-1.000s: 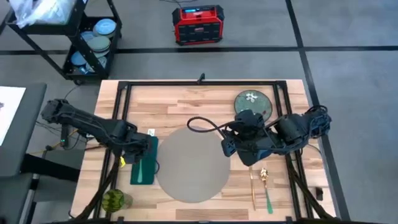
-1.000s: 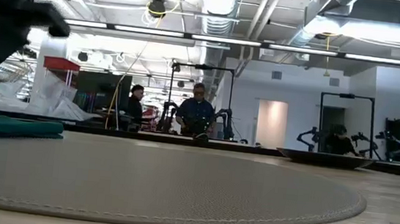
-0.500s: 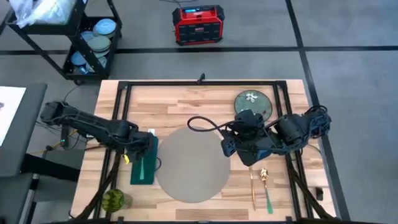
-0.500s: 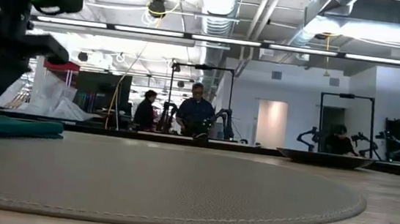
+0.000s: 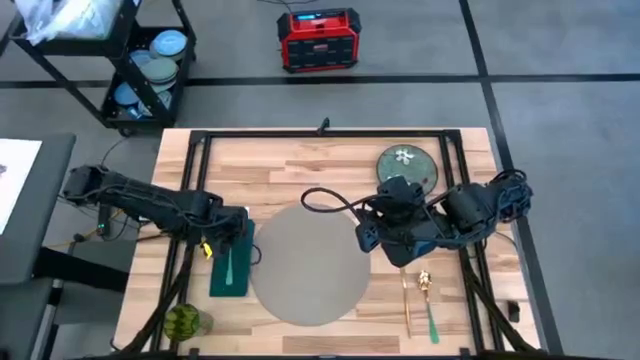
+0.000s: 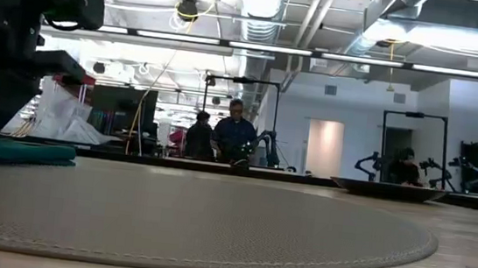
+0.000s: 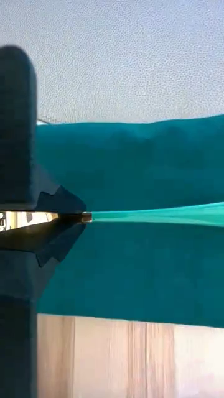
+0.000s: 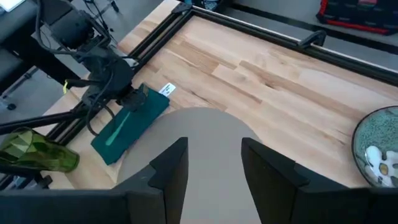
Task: Set table place
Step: Put the green fork on top of the blue table napkin, then put the gold table knife on the gray table placemat
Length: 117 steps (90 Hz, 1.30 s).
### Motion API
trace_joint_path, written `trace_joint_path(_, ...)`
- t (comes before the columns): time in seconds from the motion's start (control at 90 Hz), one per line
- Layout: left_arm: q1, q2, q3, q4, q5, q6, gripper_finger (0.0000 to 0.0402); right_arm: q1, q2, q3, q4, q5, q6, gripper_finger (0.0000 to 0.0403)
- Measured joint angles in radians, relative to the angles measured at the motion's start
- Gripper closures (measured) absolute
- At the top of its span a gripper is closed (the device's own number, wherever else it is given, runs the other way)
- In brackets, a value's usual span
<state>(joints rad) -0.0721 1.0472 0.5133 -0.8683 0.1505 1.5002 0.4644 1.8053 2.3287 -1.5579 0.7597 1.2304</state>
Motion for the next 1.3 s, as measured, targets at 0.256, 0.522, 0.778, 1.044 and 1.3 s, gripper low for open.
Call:
trace_joint_path(0.256,0.002,0.0,0.0,-0.007,0.0,-0.006,0.0367,0.001,0.0,0.0,0.0,-0.003,-0.001,0.0266)
trace_joint_path(0.522,0.002,0.0,0.001,0.004,-0.053,-0.029,0.0345,0.001,0.0,0.0,-0.005,0.001,-0.012,0.0266)
trace_joint_path(0.778,0.043,-0.018,0.187,0.209,-0.071,-0.567,0.0351,-0.019,-0.004,0.0,-0.013,0.195,-0.085,0.0266)
trace_joint_path(1.044,0.147,0.019,0.392,0.596,0.114,-1.426,0.0366,-0.05,-0.103,-0.274,-0.011,0.058,0.018,0.0271)
trace_joint_path(1.3,0.121,0.022,0.415,0.493,0.117,-1.662,0.0367,0.262,-0.306,-0.922,0.01,-0.271,0.807,0.0295)
